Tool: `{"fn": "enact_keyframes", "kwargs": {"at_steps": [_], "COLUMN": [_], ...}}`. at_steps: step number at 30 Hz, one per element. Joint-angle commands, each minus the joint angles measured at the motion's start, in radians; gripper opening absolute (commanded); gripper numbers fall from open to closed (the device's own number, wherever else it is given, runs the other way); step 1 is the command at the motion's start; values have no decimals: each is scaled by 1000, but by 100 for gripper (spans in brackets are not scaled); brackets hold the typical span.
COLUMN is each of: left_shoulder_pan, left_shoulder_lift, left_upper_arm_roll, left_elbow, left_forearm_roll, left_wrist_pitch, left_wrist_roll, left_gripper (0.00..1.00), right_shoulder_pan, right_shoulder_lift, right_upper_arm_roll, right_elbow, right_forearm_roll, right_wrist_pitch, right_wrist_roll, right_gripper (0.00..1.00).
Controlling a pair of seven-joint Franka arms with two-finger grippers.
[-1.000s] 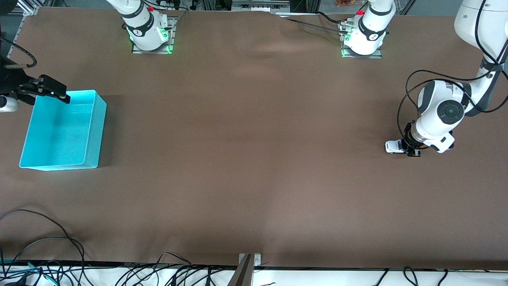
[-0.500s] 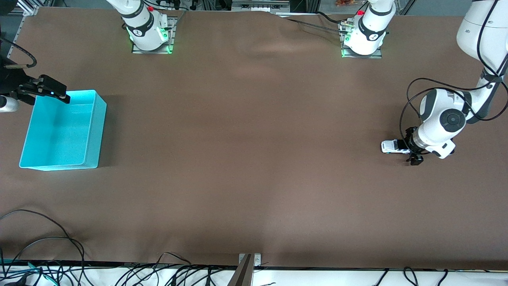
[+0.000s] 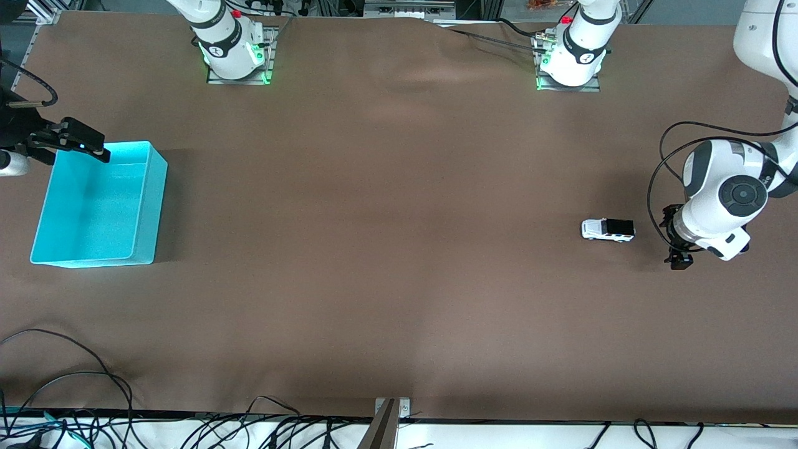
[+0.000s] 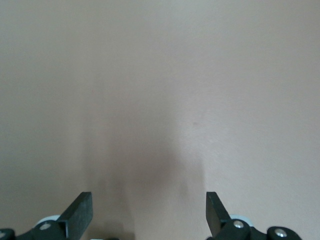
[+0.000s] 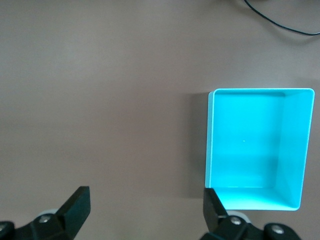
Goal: Wind and store white jeep toy
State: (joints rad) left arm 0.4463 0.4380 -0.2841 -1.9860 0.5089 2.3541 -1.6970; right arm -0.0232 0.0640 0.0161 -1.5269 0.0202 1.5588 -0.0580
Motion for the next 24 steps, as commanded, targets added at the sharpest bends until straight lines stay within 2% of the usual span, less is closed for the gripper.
{"fn": "enact_keyframes", "kwargs": {"at_steps": [1, 4, 9, 15, 24], "left_shoulder_pan": [9, 9, 11, 12, 12], "left_shoulder_lift": [-105, -157, -191, -194, -209], "left_upper_arm_roll": [-13, -12, -7, -12, -7], "left_elbow": [-14, -13, 80, 196, 326], "left_forearm_roll": [-45, -122, -251, -276, -386], "left_wrist_pitch": [-67, -85, -203, -346, -470], "left_wrist_roll": [169, 316, 543, 727, 1042], "left_gripper": [100, 100, 100, 100, 100], "right_shoulder_pan": [-4, -4, -6, -4, -4], "right_shoulder_lift": [0, 0, 0, 0, 0], "right_upper_arm_roll": [-1, -1, -1, -1, -1], "right_elbow": [18, 18, 18, 18, 18], "right_forearm_roll": [17, 17, 15, 17, 17], "right_wrist_pitch": [-14, -14, -13, -13, -13], "right_wrist_roll": [-14, -14, -14, -14, -14], "right_gripper": [100, 100, 100, 100, 100]}}
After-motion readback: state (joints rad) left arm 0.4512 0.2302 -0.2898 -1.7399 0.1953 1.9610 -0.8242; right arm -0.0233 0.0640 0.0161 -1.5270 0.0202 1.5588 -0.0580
